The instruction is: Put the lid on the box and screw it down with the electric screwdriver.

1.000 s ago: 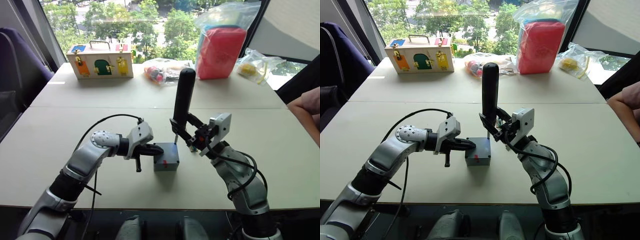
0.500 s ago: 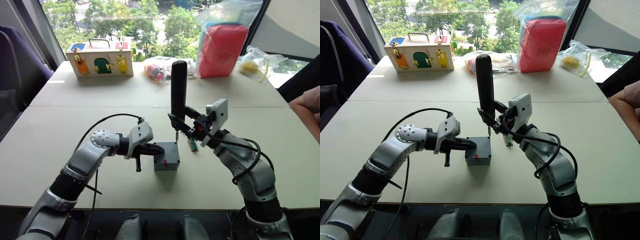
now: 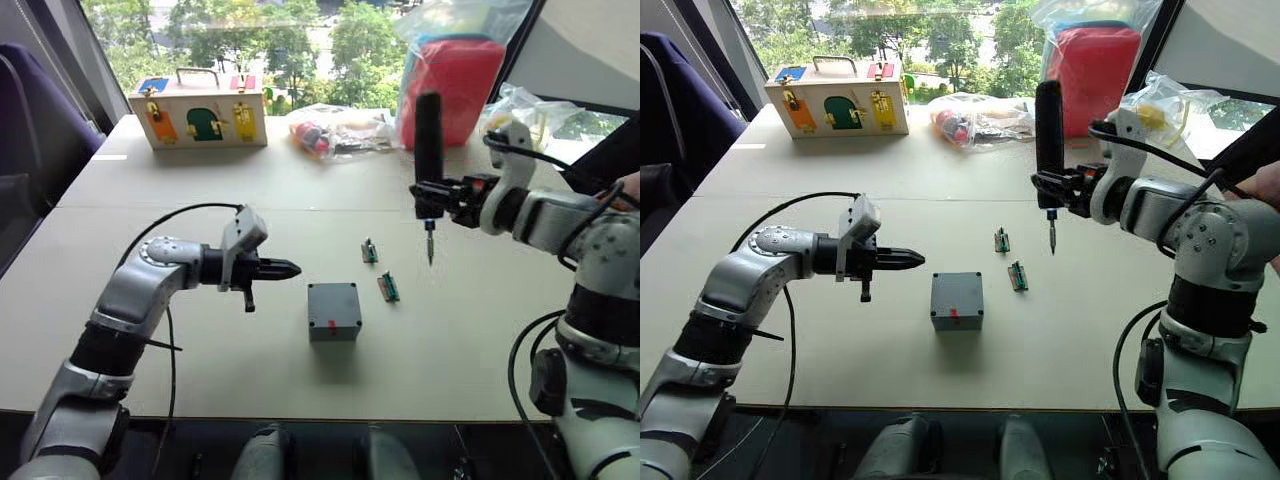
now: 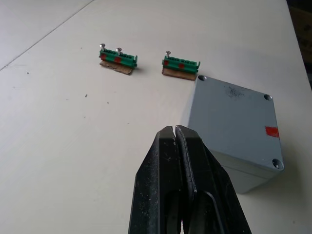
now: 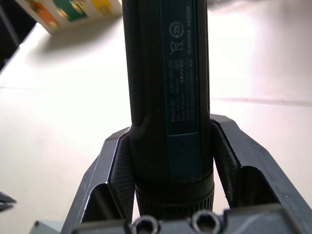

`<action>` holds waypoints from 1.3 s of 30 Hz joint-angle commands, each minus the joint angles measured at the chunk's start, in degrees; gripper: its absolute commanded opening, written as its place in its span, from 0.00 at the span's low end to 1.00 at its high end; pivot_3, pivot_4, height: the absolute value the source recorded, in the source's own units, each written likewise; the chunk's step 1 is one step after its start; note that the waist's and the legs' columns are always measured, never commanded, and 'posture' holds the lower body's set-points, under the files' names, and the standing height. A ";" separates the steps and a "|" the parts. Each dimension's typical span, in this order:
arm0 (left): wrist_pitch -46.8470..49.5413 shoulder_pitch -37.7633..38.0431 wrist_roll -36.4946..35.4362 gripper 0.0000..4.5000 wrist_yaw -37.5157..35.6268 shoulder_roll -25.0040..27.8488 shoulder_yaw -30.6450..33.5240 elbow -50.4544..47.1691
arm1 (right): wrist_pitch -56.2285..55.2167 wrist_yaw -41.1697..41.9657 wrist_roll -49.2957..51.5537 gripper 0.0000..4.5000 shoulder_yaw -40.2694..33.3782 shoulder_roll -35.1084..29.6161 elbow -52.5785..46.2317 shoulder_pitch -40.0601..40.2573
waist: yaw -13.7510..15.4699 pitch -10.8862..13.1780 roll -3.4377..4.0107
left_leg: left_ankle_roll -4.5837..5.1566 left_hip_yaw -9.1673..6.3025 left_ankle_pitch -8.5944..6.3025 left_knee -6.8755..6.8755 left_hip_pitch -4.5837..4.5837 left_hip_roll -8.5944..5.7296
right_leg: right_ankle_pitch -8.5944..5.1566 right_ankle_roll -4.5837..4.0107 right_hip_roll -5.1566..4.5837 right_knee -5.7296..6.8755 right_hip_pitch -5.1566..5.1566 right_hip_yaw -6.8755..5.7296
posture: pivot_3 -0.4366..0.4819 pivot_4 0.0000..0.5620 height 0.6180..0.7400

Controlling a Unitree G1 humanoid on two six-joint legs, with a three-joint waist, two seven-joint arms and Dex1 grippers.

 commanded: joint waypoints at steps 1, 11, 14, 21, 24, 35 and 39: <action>0.32 1.56 -2.31 0.00 -4.06 2.79 -1.05 -8.82 | 2.51 0.49 4.83 0.41 -0.72 -6.36 10.20 -2.04 | -0.17 0.15 0.25 | -0.11 0.04 0.06 -0.01 -0.03 -0.02 | 0.00 0.00 -0.01 -0.03 -0.03 0.01 | 0.48 0.27 1.00; -0.51 5.07 -0.62 0.00 -2.35 3.91 -2.69 -13.98 | 2.51 -8.22 15.94 0.41 9.40 -11.54 23.18 1.33 | -0.09 0.46 0.47 | 0.28 0.28 0.01 0.12 0.11 0.10 | 0.07 0.16 0.24 0.30 -0.02 0.09 | 0.48 0.27 1.00; -0.75 6.01 -0.31 0.00 -2.39 4.53 -2.68 -14.26 | 2.51 -10.77 19.54 0.41 10.02 -12.17 22.51 2.85 | -0.03 0.46 0.46 | 0.33 0.27 0.04 0.25 0.17 0.09 | 0.13 0.23 0.25 0.27 0.12 0.09 | 0.48 0.27 1.00; -2.52 5.68 2.20 0.00 -2.43 4.52 -3.72 -11.82 | 2.51 -15.80 23.50 0.63 9.14 -11.86 19.38 6.77 | 0.14 0.57 0.24 | 0.40 0.27 -0.01 0.26 0.15 0.08 | 0.17 0.30 0.25 0.16 0.17 0.09 | 0.48 0.27 1.00; -2.93 4.87 2.69 0.00 -2.16 4.05 -4.07 -10.94 | 2.51 -16.85 21.45 0.83 7.26 -10.90 17.20 7.62 | 0.21 0.56 0.22 | 0.40 0.27 -0.01 0.28 0.17 0.08 | 0.19 0.34 0.25 0.16 0.20 0.09 | 0.48 0.27 1.00; -4.46 3.86 4.57 0.00 1.99 2.80 -2.43 -4.09 | -37.93 14.98 6.43 1.00 9.33 -13.53 -10.80 11.42 | -0.19 0.59 0.19 | 0.47 0.28 -0.05 0.36 0.20 0.09 | 0.27 0.50 0.36 0.13 0.22 0.15 | 0.48 0.27 1.00; -5.85 3.85 7.09 0.00 3.12 2.66 -3.80 -1.53 | -45.05 22.98 1.93 1.00 13.19 -14.20 -21.98 20.17 | 0.87 0.63 0.07 | 0.46 0.14 -0.04 0.33 0.16 0.25 | 0.26 0.47 0.59 0.12 0.22 0.13 | 0.48 0.27 1.00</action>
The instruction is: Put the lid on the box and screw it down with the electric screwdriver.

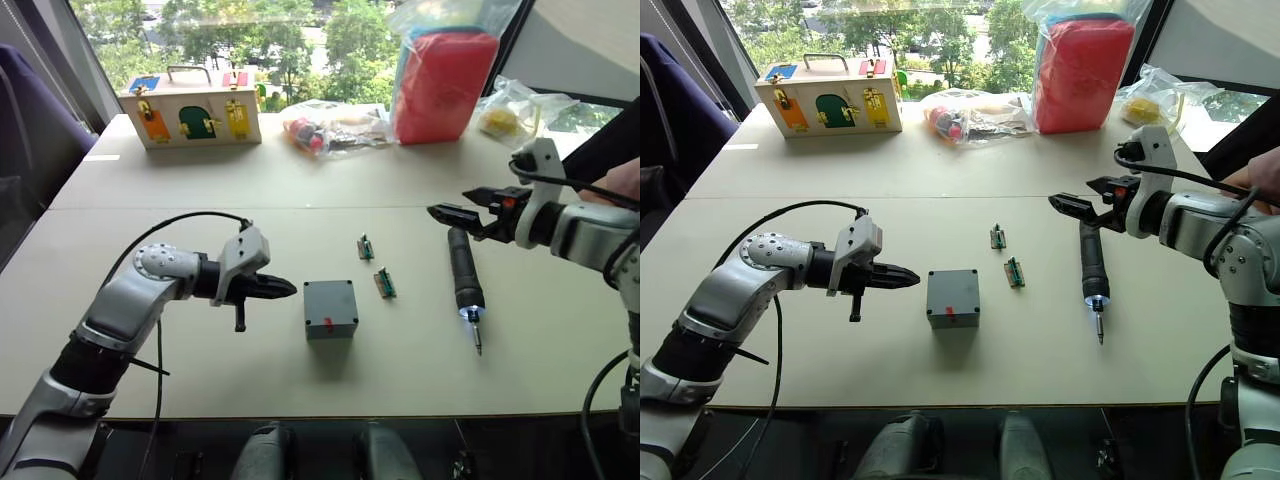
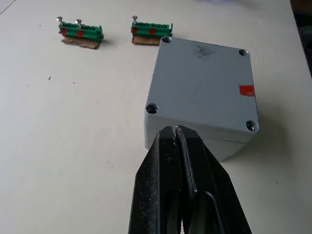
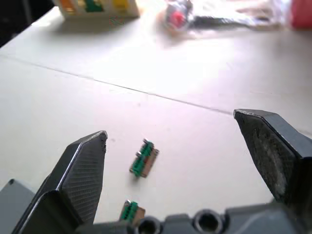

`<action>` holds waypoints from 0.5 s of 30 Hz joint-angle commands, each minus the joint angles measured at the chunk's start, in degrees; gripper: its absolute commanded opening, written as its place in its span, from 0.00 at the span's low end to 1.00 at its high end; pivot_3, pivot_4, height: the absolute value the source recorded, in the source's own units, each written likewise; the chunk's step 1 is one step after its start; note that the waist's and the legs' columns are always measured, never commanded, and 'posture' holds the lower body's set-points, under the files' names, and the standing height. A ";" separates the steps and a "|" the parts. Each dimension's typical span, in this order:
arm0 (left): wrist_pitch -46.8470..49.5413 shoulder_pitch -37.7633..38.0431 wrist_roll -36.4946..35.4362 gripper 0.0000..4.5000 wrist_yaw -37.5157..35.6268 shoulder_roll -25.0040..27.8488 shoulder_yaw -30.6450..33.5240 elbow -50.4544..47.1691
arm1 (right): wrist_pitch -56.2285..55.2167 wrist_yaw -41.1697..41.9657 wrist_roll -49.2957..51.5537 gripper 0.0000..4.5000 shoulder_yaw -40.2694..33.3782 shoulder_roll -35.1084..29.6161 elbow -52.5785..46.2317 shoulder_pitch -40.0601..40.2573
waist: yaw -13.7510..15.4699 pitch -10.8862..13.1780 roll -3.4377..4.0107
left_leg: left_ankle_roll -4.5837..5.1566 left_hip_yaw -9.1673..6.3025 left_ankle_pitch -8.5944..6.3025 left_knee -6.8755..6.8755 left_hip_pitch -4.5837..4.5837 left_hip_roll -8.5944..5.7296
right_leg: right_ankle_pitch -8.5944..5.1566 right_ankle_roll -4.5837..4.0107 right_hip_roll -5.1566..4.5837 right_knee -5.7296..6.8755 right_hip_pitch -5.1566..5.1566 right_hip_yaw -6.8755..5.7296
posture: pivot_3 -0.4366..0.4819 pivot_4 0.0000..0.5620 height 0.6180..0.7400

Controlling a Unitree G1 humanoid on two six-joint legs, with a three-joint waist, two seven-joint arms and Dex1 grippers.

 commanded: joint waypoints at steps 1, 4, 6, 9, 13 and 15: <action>-2.86 -0.25 3.47 0.00 1.00 0.41 -0.55 1.78 | -3.59 8.99 -2.58 1.00 4.03 -3.18 -10.82 8.68 | 0.66 0.01 -0.03 | 0.00 0.00 0.00 0.03 0.00 -0.02 | 0.00 0.00 -0.03 -0.01 0.02 0.00 | 0.48 0.27 1.00; -4.48 0.36 5.61 0.00 0.76 -0.14 -2.39 3.07 | -3.08 12.43 -2.95 1.00 7.24 -4.45 -16.11 15.26 | 1.01 0.02 -0.04 | 0.01 0.08 0.00 0.07 0.01 -0.14 | 0.01 0.01 -0.25 0.00 0.04 0.00 | 0.48 0.27 1.00; -4.84 0.51 6.26 0.00 0.81 -1.06 -3.05 3.48 | -2.72 13.29 -4.03 1.00 8.89 -4.65 -17.58 18.05 | 1.05 0.02 -0.05 | 0.03 0.12 -0.02 0.17 0.02 -0.20 | 0.03 0.04 -0.37 0.02 0.08 0.01 | 0.48 0.27 1.00; -4.79 0.86 6.51 0.00 0.48 -2.38 -4.05 3.11 | -3.30 12.73 -6.86 1.00 11.63 -3.52 -18.49 20.14 | 1.08 0.00 -0.13 | 0.03 0.11 -0.02 0.22 0.03 -0.21 | 0.03 0.03 -0.42 0.02 0.10 0.01 | 0.48 0.27 1.00; -5.09 0.47 7.03 0.00 0.07 -3.86 -5.30 3.42 | -3.31 12.28 -10.29 1.00 15.10 -2.23 -18.20 20.61 | 1.05 0.00 -0.13 | 0.02 0.08 -0.02 0.18 0.04 -0.20 | 0.03 0.02 -0.42 0.02 0.07 0.01 | 0.48 0.27 1.00; -6.33 -0.42 8.15 0.00 0.06 -4.83 -6.23 5.00 | -3.60 11.91 -11.97 1.00 16.73 -0.91 -17.64 20.09 | 1.00 0.00 -0.13 | 0.02 0.08 -0.01 0.18 0.03 -0.20 | 0.03 0.01 -0.42 0.02 0.06 0.00 | 0.48 0.27 1.00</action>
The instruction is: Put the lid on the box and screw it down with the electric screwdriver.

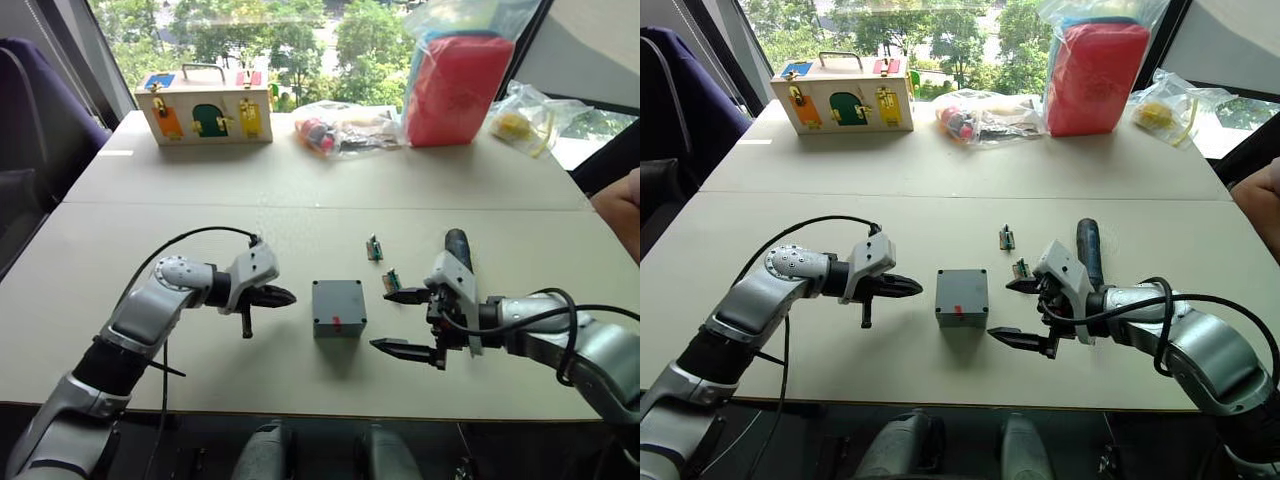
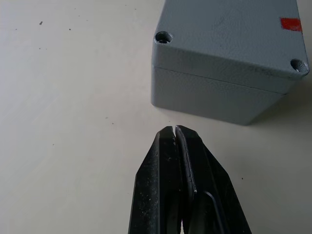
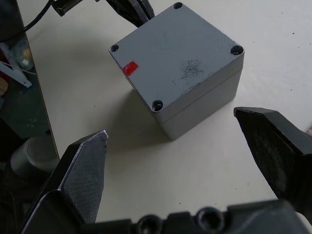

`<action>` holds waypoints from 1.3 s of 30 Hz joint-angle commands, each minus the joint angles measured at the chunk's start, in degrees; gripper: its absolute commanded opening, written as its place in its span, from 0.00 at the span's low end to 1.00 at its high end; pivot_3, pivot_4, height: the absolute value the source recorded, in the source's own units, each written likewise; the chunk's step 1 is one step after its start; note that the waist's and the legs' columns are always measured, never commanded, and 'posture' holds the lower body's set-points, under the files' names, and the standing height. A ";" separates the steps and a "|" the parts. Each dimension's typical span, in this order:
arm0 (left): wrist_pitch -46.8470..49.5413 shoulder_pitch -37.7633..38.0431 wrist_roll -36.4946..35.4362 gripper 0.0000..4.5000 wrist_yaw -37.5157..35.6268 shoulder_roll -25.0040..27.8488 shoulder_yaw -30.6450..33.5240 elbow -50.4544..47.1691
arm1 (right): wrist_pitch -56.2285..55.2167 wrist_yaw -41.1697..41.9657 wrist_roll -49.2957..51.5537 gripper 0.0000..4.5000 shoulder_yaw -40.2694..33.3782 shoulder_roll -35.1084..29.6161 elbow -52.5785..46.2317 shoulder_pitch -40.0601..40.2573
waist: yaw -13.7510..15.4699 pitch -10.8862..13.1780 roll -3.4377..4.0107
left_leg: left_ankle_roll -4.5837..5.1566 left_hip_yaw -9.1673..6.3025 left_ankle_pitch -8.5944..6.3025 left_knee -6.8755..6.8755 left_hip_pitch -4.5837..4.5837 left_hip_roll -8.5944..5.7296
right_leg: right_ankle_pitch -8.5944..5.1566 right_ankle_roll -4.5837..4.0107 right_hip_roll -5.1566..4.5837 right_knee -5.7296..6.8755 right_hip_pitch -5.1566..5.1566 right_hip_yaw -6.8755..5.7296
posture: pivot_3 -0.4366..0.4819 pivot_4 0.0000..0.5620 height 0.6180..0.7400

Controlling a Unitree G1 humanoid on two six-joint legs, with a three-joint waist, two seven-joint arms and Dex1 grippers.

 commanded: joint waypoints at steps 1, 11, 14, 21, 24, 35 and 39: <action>-3.01 -1.85 2.28 0.00 -0.19 -1.35 -1.49 2.17 | -0.32 -1.17 -3.40 1.00 2.79 2.32 -0.19 -1.39 | -0.02 0.00 0.00 | 0.00 0.00 0.00 0.00 0.00 0.00 | 0.00 0.00 0.00 0.00 0.00 0.00 | 0.48 0.27 1.00; -9.77 -8.29 4.59 0.00 2.47 -8.88 -0.46 13.59 | 10.30 -2.56 4.21 1.00 2.77 10.06 -3.27 -4.42 | 0.08 0.00 -0.03 | -0.01 -0.01 0.00 0.03 0.02 -0.01 | 0.01 0.01 0.01 0.03 0.02 -0.02 | 0.48 0.27 1.00; -12.03 -11.80 5.52 0.00 4.31 -11.16 0.68 18.77 | 12.10 -2.79 5.09 1.00 2.11 10.31 -4.65 -4.36 | 0.16 0.00 -0.04 | 0.00 -0.06 0.00 0.12 0.00 -0.01 | 0.01 0.01 0.01 0.11 0.03 -0.07 | 0.48 0.27 1.00; -13.09 -10.35 7.39 0.00 1.89 -5.17 1.50 19.09 | 8.85 -2.66 -1.09 1.00 0.36 4.52 -4.42 -5.05 | -0.66 0.00 -0.05 | 0.15 -0.06 -0.09 0.36 -0.06 -0.01 | 0.01 0.02 0.05 0.11 0.07 -0.07 | 0.48 0.27 1.00; -10.55 -6.52 6.78 0.00 -2.17 0.58 1.36 13.98 | 5.77 -2.05 -4.29 1.00 1.87 3.90 -2.47 -5.67 | -1.09 -0.01 -0.05 | 0.14 -0.07 -0.08 0.35 -0.05 0.01 | 0.01 0.02 0.07 0.11 0.07 -0.08 | 0.48 0.27 1.00; 4.90 6.63 -2.24 0.00 -4.92 6.43 2.47 -9.88 | -1.22 2.74 -10.60 1.00 7.65 7.07 4.09 -8.72 | -0.84 -0.02 -0.06 | 0.12 -0.10 -0.10 0.38 -0.05 -0.02 | -0.01 -0.02 -0.14 0.05 0.15 -0.06 | 0.48 0.27 1.00; 5.03 5.38 -1.28 0.00 -0.54 2.29 2.29 -8.36 | -1.40 4.72 -10.76 1.00 8.43 7.50 4.26 -9.00 | -1.04 -0.02 -0.06 | 0.12 -0.11 -0.10 0.40 -0.06 -0.02 | 0.00 0.00 -0.11 0.09 0.13 -0.07 | 0.48 0.27 1.00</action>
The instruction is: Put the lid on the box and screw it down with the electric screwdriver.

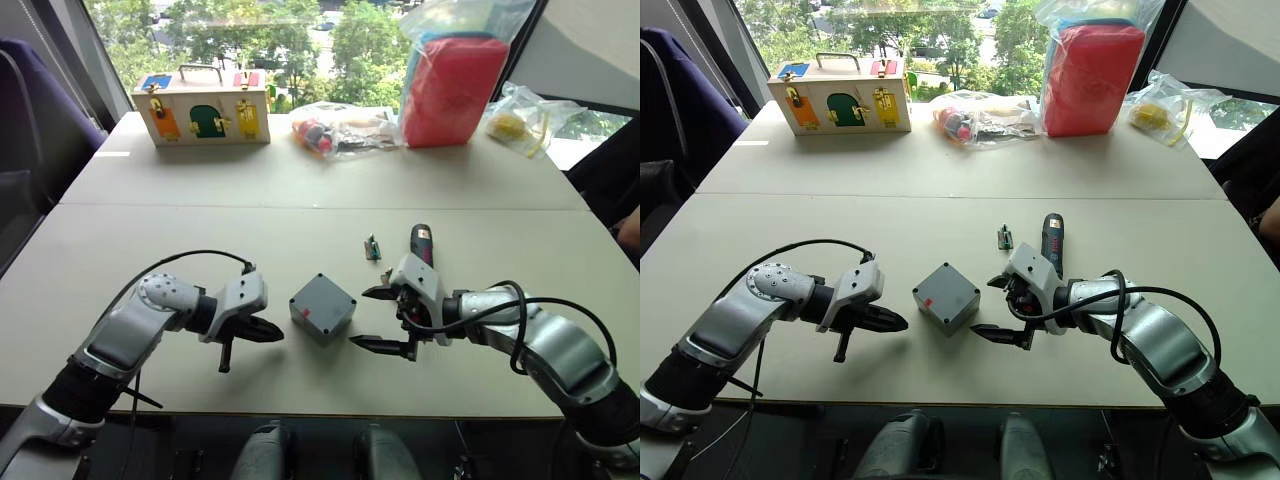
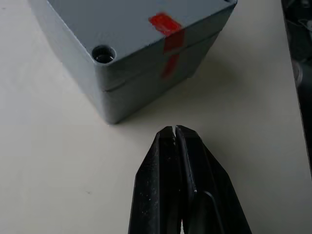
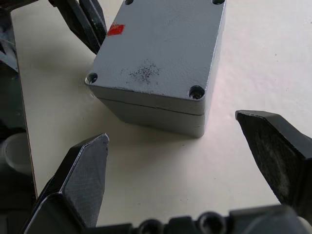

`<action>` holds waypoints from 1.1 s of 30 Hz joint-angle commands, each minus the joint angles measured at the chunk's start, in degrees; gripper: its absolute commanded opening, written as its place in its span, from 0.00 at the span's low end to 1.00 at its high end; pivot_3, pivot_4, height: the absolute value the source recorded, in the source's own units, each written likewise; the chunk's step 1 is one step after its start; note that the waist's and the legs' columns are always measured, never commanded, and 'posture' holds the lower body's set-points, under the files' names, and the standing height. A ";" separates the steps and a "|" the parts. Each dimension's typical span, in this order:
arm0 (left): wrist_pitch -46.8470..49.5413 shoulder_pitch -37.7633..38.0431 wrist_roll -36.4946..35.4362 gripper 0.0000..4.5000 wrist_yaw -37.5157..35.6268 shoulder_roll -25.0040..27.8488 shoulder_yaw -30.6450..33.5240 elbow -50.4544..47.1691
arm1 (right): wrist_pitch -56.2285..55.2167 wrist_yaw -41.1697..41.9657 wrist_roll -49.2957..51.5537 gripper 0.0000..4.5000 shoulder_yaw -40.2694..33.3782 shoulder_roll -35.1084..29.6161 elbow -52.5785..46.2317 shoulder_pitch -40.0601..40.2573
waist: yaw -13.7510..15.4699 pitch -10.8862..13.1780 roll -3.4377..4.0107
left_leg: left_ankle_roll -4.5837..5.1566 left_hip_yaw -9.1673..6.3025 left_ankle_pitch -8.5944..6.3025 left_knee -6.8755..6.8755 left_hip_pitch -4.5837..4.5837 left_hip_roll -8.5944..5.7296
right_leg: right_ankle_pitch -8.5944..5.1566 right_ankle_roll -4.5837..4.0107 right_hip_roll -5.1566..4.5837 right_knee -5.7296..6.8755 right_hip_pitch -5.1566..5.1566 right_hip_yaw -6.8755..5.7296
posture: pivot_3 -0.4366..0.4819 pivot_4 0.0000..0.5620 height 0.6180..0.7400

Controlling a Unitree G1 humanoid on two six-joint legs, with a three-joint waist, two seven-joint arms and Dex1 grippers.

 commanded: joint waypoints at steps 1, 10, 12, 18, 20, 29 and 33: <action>-0.87 -1.93 1.03 0.00 4.09 -2.84 0.76 1.07 | -0.81 2.05 -0.13 1.00 -0.02 0.33 -1.30 -0.86 | -0.03 0.00 0.00 | 0.00 0.00 0.00 0.00 0.00 0.00 | 0.00 0.00 0.01 0.00 0.00 0.00 | 0.48 0.27 1.00; -4.66 -6.35 2.99 0.00 7.25 -7.12 0.93 7.72 | 1.37 1.55 -0.18 1.00 -0.46 1.03 -3.68 0.82 | 0.10 0.00 0.00 | 0.02 0.00 -0.01 0.06 -0.01 -0.01 | 0.01 0.01 0.05 0.03 0.02 -0.02 | 0.48 0.27 1.00; -5.06 -6.56 3.07 0.00 7.27 -7.21 0.81 8.19 | 2.09 1.19 0.17 1.00 -0.77 1.25 -4.38 1.22 | 0.00 0.00 0.00 | 0.02 0.00 -0.01 0.06 0.00 -0.01 | 0.01 0.01 0.06 0.03 0.02 -0.02 | 0.48 0.27 1.00; -5.78 -7.06 3.04 0.00 7.13 -7.67 0.74 8.98 | 3.67 0.73 0.99 1.00 -1.27 2.08 -5.74 1.75 | -0.03 0.00 0.00 | 0.02 0.00 -0.01 0.06 0.00 -0.01 | 0.01 0.01 0.06 0.03 0.02 -0.02 | 0.48 0.27 1.00; -5.97 -7.15 3.04 0.00 7.05 -7.74 0.71 9.16 | 4.20 0.77 1.33 1.00 -1.61 2.48 -5.98 1.71 | -0.03 0.00 0.00 | 0.02 0.00 -0.01 0.06 0.00 -0.01 | 0.01 0.01 0.06 0.03 0.02 -0.02 | 0.48 0.27 1.00; -6.79 -7.54 3.60 0.00 8.48 -8.74 1.29 10.06 | 5.72 0.51 2.54 1.00 -2.31 2.88 -7.24 1.38 | -0.04 0.00 0.00 | 0.02 0.00 -0.01 0.06 0.00 -0.01 | 0.01 0.01 0.06 0.03 0.02 -0.02 | 0.48 0.27 1.00; -5.43 -6.29 2.59 0.00 6.84 -6.69 1.83 7.86 | 5.49 0.92 2.36 1.00 -5.27 0.39 -6.58 1.31 | -0.08 0.00 0.00 | 0.02 0.00 -0.01 0.06 0.00 -0.01 | 0.01 0.01 0.06 0.04 0.02 -0.02 | 0.48 0.27 1.00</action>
